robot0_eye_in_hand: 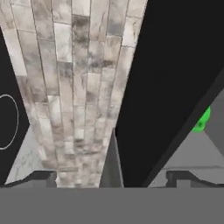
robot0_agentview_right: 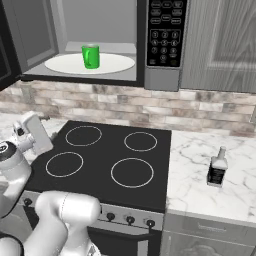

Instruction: Place the microwavable item in the microwave. Then, close the microwave door and press the start button.

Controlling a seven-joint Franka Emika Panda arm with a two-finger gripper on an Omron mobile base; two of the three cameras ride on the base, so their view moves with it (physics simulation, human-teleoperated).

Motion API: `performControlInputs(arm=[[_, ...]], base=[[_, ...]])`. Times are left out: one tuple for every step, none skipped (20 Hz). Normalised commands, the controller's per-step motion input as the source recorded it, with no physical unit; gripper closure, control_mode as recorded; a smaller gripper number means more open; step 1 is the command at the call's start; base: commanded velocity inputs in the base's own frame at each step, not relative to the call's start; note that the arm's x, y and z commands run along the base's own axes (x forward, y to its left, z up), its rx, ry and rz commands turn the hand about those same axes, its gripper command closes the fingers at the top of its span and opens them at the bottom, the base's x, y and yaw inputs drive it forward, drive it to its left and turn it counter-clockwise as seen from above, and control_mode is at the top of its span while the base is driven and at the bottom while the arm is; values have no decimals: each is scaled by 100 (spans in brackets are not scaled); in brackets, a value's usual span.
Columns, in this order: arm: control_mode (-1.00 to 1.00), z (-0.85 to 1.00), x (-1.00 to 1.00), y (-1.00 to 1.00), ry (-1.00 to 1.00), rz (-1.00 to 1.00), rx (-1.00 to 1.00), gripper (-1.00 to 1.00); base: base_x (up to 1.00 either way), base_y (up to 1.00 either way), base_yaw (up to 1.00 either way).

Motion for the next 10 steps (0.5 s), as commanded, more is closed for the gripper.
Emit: performControlInputs(arm=[[-100, -13, -7, 100, 0, -10, -36, -100], [-100, -7, -11, 100, 0, -12, -35, -100], [-100, 0, -54, 74, 0, -19, -31, -100], [-100, 4, -46, 76, 0, -21, -31, -100], [-100, 17, -44, 86, 0, -22, -31, -100], [-100, 54, -55, 74, -4, -24, -31, -100], [-100, 46, -35, 86, 0, -23, -31, -100], [-100, 54, -23, 92, 0, -24, -31, -100], [-100, 59, -24, 89, 0, -24, -31, -100], [-100, 32, -5, 94, 0, -22, -32, -100]], base=[[0, 0, 0], [0, 0, 0], [0, 0, 0], [0, 0, 0], [0, 0, 0], [0, 0, 0], [0, 0, 0], [0, 0, 0], [0, 0, 0], [0, 0, 0]])
